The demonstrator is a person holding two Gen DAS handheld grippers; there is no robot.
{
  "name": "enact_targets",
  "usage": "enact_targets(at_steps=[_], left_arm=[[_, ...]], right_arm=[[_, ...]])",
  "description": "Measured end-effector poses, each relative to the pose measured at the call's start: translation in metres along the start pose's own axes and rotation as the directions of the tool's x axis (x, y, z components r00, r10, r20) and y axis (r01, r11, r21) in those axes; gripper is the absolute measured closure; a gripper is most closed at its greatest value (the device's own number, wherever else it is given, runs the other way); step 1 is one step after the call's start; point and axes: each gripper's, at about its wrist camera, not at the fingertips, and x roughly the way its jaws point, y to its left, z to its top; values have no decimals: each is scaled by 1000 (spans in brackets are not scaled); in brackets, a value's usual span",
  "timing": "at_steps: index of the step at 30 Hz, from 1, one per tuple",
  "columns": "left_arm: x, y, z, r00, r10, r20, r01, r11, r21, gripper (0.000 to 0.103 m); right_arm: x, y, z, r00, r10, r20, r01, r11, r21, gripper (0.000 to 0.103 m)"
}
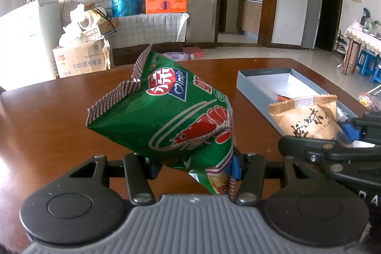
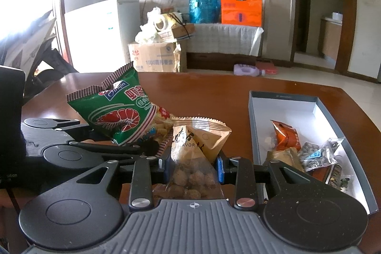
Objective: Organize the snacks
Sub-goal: 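Lift and carry the shrimp-cracker bag and nut packet over the gray box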
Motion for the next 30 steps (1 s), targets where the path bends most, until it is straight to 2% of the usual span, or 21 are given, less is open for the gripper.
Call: enact_targets(at_steps=[30], left_arm=[[6, -30, 11, 999, -42, 4, 42, 999, 27, 51]], right_arm=[[-24, -19, -3, 999, -50, 22, 49, 998, 40, 68]])
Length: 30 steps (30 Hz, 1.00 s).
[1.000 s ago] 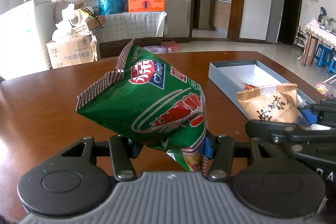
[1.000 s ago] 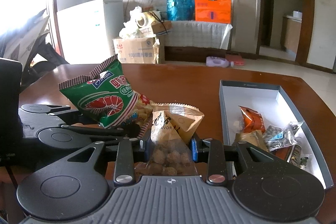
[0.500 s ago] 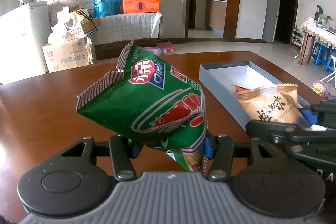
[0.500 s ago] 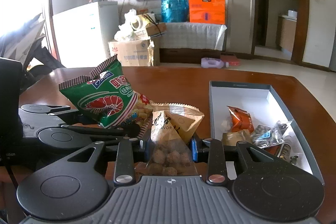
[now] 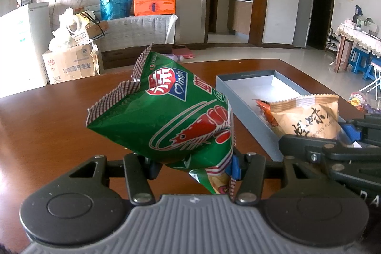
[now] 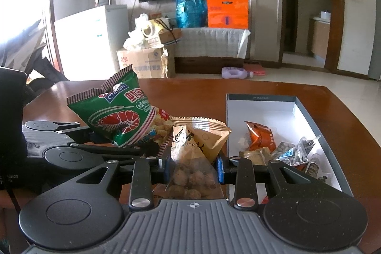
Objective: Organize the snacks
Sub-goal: 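Lift and carry the shrimp-cracker bag and nut packet over the gray box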
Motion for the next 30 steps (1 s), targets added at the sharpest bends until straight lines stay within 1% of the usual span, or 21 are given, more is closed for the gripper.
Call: enact_targets(at_steps=[10, 22, 30], left_arm=[[14, -16, 10, 999, -30, 16, 29, 999, 35, 51], [44, -55, 26, 994, -108, 14, 107, 993, 50, 51], [67, -76, 30, 990, -143, 6, 142, 988, 64, 51]], right_arm=[[-4, -14, 0, 999, -36, 10, 36, 999, 39, 68], [0, -56, -6, 992, -122, 7, 121, 987, 107, 68], [11, -78, -12, 986, -168, -4, 167, 977, 135, 68]])
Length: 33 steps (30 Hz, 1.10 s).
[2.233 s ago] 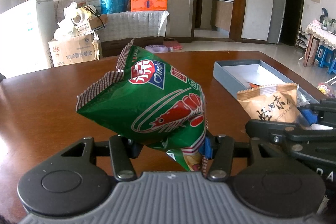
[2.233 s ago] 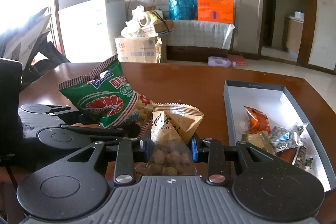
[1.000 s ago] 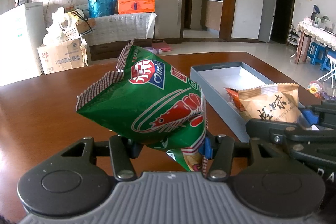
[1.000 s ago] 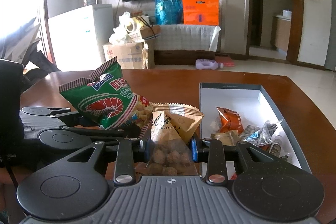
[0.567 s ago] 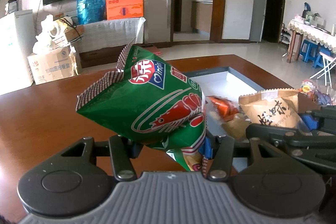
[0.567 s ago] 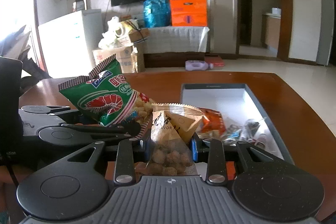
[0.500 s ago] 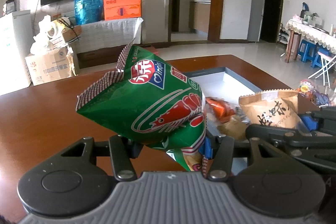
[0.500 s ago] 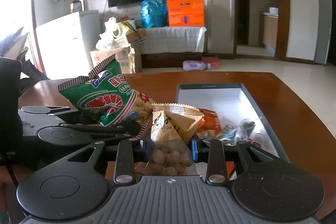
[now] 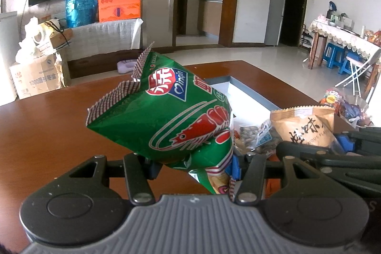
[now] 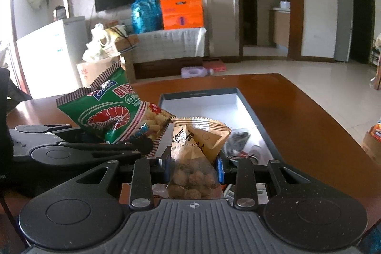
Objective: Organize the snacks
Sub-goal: 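Lift and carry the shrimp-cracker bag and nut packet over the gray box, then open both grippers to drop the bag and packet into the box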
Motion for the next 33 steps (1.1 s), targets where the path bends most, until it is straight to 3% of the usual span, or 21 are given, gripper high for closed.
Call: enact_targets(at_steps=[10, 20, 23, 24, 26, 29, 32, 33], left_arm=[[27, -14, 1, 999, -39, -10, 40, 998, 49, 51], [58, -20, 2, 999, -32, 1, 32, 996, 79, 50], [63, -18, 2, 999, -34, 2, 34, 998, 56, 47], [64, -17, 2, 999, -37, 2, 37, 998, 51, 38], [64, -17, 3, 1000, -25, 4, 24, 999, 49, 31], [64, -19, 3, 1000, -24, 9, 24, 998, 63, 29], [59, -19, 3, 1000, -5, 26, 3, 997, 71, 26], [57, -18, 4, 1000, -6, 28, 4, 998, 65, 26]], right_arm=[[26, -23, -5, 998, -53, -29, 55, 997, 55, 68], [55, -24, -13, 995, -66, -76, 70, 996, 49, 68], [59, -24, -16, 994, -69, -91, 73, 996, 43, 68], [60, -24, -17, 993, -68, -95, 72, 997, 40, 68], [61, -19, -18, 993, -71, -93, 73, 997, 20, 67], [62, -14, -17, 993, -72, -94, 73, 997, 6, 66], [59, -12, -17, 992, -91, -84, 92, 996, 4, 58], [56, -15, -18, 992, -100, -79, 101, 995, 10, 51]])
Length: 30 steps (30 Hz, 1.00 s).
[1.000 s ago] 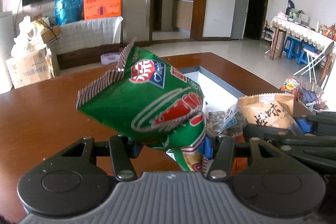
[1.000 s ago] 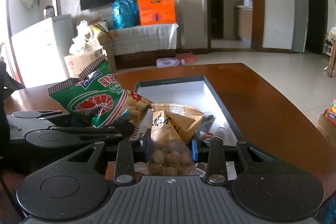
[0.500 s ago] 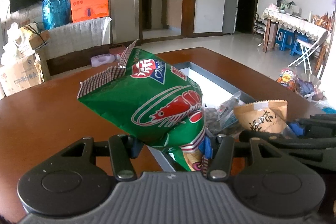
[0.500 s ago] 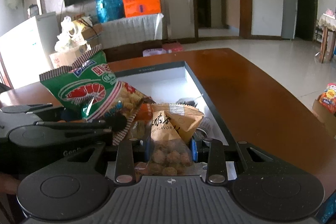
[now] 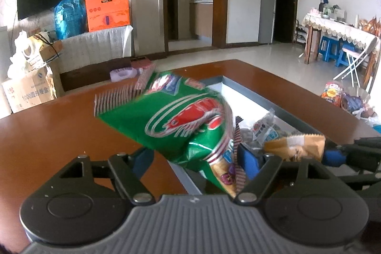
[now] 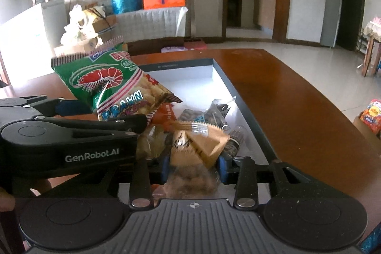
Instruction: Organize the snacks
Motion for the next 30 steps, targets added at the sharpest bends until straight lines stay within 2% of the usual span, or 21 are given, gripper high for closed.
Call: enact_targets(at_steps=[4, 11, 17, 20, 24, 27, 30], left_arm=[[-13, -1, -1, 1000, 4, 4, -4, 1000, -19, 25], [-45, -5, -2, 1000, 9, 14, -9, 1000, 12, 24], [-84, -10, -4, 1000, -8, 25, 7, 1000, 26, 24], [-102, -18, -8, 999, -13, 34, 11, 997, 83, 24], [-127, -29, -19, 999, -35, 24, 33, 994, 103, 24], [-147, -37, -31, 999, -42, 10, 41, 993, 108, 24], [-162, -46, -42, 1000, -18, 1, 18, 992, 128, 24]], right_arm=[[-12, -3, -2, 999, -25, 30, 24, 1000, 20, 33], [-38, -1, -9, 999, -32, 39, 30, 998, 47, 30], [-68, 4, -17, 996, -70, 62, 64, 993, 97, 26], [-85, 8, -26, 993, -96, 64, 89, 991, 98, 24], [-110, 11, -44, 989, -125, 73, 116, 986, 122, 23], [-128, 10, -61, 989, -125, 77, 112, 982, 155, 23], [-138, 11, -75, 992, -112, 62, 101, 982, 160, 23]])
